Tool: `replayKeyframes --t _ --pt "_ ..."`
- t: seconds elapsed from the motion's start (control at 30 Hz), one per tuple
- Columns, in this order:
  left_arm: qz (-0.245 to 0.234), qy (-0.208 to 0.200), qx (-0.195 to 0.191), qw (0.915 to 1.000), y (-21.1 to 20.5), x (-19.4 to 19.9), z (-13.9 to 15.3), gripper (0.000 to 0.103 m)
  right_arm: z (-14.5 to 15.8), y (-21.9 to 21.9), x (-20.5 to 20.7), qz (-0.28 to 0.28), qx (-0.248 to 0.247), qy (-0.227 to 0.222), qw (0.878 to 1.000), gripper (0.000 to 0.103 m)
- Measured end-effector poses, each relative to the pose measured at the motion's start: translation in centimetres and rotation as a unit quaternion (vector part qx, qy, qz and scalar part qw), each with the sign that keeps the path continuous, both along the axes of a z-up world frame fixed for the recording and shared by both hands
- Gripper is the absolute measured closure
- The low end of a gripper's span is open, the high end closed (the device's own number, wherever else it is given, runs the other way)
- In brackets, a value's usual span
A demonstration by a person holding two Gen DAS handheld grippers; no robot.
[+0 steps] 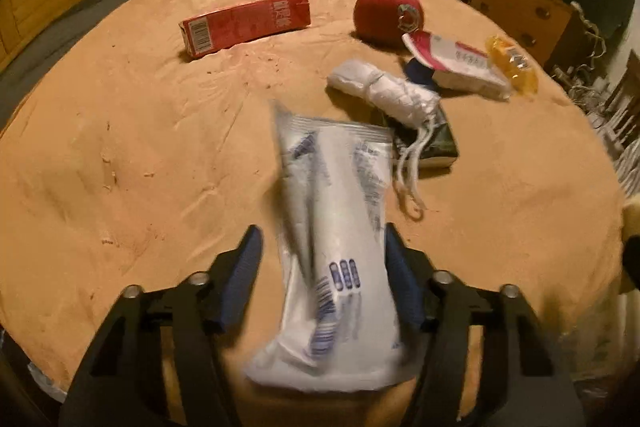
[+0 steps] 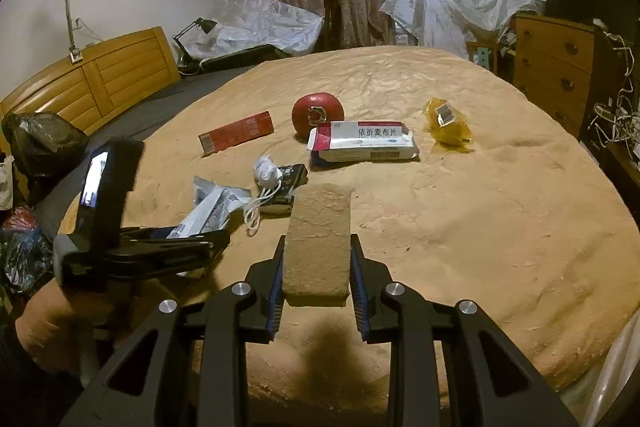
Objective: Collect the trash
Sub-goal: 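Lift the white-and-blue wrapper up off the bed with the left tool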
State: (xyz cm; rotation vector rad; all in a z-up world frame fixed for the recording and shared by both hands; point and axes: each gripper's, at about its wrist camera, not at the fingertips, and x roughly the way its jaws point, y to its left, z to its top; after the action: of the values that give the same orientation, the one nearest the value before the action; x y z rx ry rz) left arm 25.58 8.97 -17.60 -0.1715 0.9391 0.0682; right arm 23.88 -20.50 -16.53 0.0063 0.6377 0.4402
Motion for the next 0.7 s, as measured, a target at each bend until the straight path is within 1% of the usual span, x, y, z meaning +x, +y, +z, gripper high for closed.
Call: replayKeyframes --t 0.07,0.2,0.3,0.37,0.4,0.5,0.6,0.7 --pt "0.007 -0.004 0.012 0.9999 0.0 0.2 0.1 0.056 -0.2 0.1 0.2 0.001 0.002 0.002 1.000 0.074" --pt "0.004 -0.023 0.029 0.9993 0.0 -0.5 0.5 0.066 -0.2 0.2 0.3 0.001 0.003 -0.001 1.000 0.074" --pt "0.007 -0.051 0.050 0.9975 -0.5 -1.8 1.6 0.069 0.0 0.3 0.3 -0.002 -0.001 -0.011 1.000 0.074" --pt "0.003 -0.071 0.062 0.9955 -1.0 -2.8 2.8 0.070 0.3 0.4 0.2 -0.003 -0.008 -0.020 1.000 0.074" --pt "0.000 -0.087 0.071 0.9937 -1.4 -3.6 3.8 0.070 0.5 0.4 0.1 -0.004 -0.008 -0.023 1.000 0.074" --pt "-0.001 -0.124 0.082 0.9889 -2.3 -5.7 6.6 0.070 1.3 0.3 -0.3 -0.007 -0.009 -0.037 0.999 0.074" --pt "0.000 -0.170 0.093 0.9811 -3.4 -8.0 9.5 0.070 2.7 0.4 -1.3 -0.010 -0.009 -0.065 0.998 0.074" --pt "-0.001 -0.212 0.095 0.9727 -4.4 -10.1 12.1 0.069 4.3 0.4 -2.5 -0.013 -0.009 -0.094 0.995 0.075"
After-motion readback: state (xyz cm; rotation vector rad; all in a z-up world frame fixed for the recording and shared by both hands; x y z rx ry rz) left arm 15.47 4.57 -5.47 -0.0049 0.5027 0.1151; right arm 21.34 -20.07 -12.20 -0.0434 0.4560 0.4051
